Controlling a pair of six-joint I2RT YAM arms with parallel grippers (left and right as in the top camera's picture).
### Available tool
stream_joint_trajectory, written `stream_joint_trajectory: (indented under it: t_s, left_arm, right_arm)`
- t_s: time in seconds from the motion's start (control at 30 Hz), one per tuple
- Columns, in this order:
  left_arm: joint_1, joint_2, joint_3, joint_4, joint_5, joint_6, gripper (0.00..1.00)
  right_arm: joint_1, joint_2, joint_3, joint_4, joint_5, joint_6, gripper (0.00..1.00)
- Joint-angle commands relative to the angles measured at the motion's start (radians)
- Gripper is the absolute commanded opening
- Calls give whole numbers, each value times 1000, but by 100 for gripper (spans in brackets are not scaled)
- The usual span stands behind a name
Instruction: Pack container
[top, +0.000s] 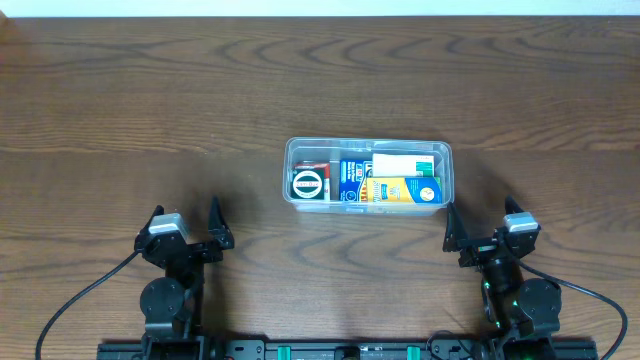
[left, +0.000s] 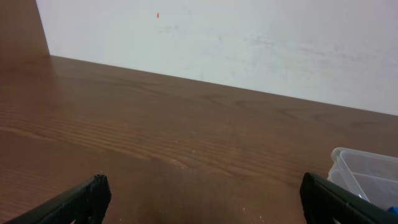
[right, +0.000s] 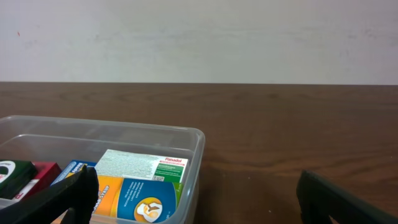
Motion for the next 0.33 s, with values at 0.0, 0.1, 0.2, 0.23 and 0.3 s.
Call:
stream_joint_trajectory:
  t_s: [0.0, 0.1, 0.2, 0.23, 0.3]
  left_arm:
    - [6, -5, -23, -34, -8, 13, 98]
    - [6, -5, -23, -34, -8, 13, 98]
    - [6, -5, -23, -34, -8, 13, 98]
    - [6, -5, -23, -34, -8, 13, 98]
    - [6, -5, -23, -34, -8, 13, 98]
  right_arm:
    - [-6, -6, -2, -5, -10, -6, 99]
    - [-6, -6, -2, -5, -10, -6, 99]
    - [-6, -6, -2, -5, -10, -6, 99]
    - [-6, -6, -2, -4, -10, -6, 99]
    - [-6, -6, -2, -5, -10, -6, 99]
